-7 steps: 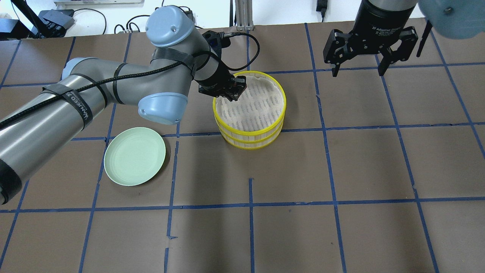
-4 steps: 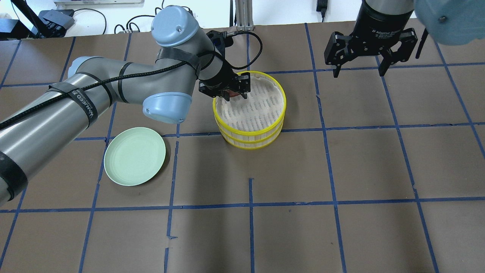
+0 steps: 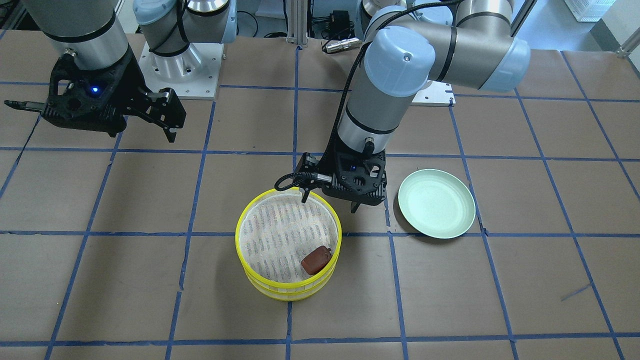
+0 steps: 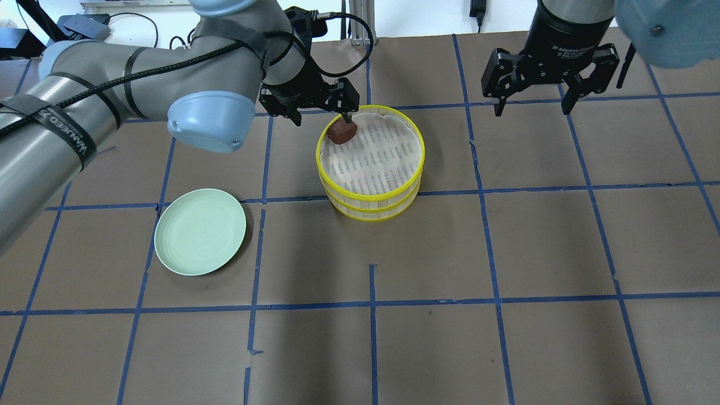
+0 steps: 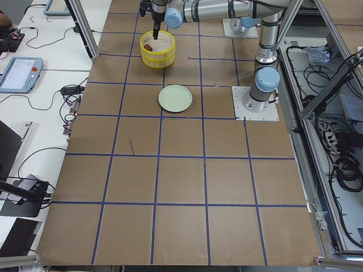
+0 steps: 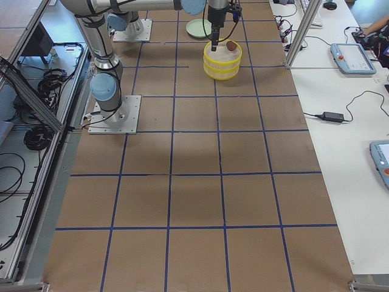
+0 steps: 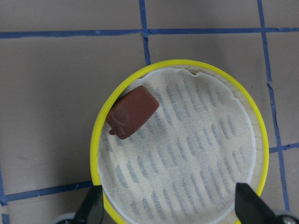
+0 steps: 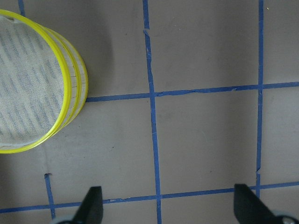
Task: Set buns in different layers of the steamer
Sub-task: 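Open the left gripper and raise it away from the steamer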
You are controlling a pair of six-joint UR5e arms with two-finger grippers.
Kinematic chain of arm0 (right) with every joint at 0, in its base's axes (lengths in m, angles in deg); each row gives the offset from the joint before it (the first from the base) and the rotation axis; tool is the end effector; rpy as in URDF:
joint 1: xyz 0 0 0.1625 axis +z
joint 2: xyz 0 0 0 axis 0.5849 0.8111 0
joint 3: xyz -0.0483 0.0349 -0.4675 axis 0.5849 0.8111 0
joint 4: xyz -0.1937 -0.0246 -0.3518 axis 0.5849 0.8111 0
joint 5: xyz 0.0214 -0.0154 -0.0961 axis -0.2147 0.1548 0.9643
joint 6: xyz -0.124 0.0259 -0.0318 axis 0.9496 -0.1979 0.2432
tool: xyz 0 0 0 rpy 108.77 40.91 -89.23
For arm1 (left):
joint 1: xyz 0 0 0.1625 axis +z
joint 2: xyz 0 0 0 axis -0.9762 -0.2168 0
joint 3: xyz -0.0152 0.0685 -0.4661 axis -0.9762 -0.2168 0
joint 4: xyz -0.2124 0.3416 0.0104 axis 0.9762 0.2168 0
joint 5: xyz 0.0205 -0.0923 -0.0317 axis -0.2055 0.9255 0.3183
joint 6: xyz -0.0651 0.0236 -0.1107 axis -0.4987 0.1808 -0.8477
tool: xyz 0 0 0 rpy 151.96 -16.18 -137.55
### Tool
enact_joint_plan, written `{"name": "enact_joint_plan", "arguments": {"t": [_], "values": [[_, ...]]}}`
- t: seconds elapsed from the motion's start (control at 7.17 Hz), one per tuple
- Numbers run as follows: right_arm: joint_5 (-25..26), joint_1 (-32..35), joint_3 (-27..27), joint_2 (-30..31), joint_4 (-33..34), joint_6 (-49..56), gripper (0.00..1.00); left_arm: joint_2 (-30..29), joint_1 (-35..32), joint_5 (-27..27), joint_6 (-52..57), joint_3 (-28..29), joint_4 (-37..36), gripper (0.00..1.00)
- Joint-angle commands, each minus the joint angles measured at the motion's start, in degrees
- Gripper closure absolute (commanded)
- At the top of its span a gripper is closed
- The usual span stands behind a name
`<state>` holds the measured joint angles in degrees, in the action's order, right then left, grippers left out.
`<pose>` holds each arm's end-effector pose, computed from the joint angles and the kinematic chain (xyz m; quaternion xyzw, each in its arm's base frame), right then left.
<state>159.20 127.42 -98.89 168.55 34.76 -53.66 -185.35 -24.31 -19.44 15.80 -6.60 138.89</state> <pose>0.1421 -0.5076 0.5120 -0.0294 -0.9993 -0.0068 0.0219 -0.2698 -0.5610 0.4223 -0.0590 -0.9920 0.0817 0.0754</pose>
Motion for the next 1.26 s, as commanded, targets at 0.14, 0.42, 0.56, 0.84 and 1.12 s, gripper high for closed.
{"name": "enact_joint_plan", "arguments": {"t": [0.14,0.42,0.56,0.84,1.12], "values": [[0.2,0.0,0.0,0.0,-0.2,-0.1,0.0,8.8,5.4,-4.9,2.1,0.4,15.0,0.0],[0.5,0.1,0.0,0.1,-0.5,-0.2,0.0,12.3,7.0,-5.2,3.4,-0.7,19.3,0.0],[0.6,0.1,0.0,0.1,-0.5,-0.2,0.0,12.4,7.0,-5.0,3.6,-0.9,19.3,0.0],[0.4,0.0,0.0,0.1,-0.3,-0.1,0.0,13.4,7.8,-5.3,10.9,-3.8,19.1,0.0],[0.4,0.0,0.0,0.1,-0.3,-0.1,0.0,13.6,11.8,-5.7,11.4,-5.3,19.3,0.0]]}}
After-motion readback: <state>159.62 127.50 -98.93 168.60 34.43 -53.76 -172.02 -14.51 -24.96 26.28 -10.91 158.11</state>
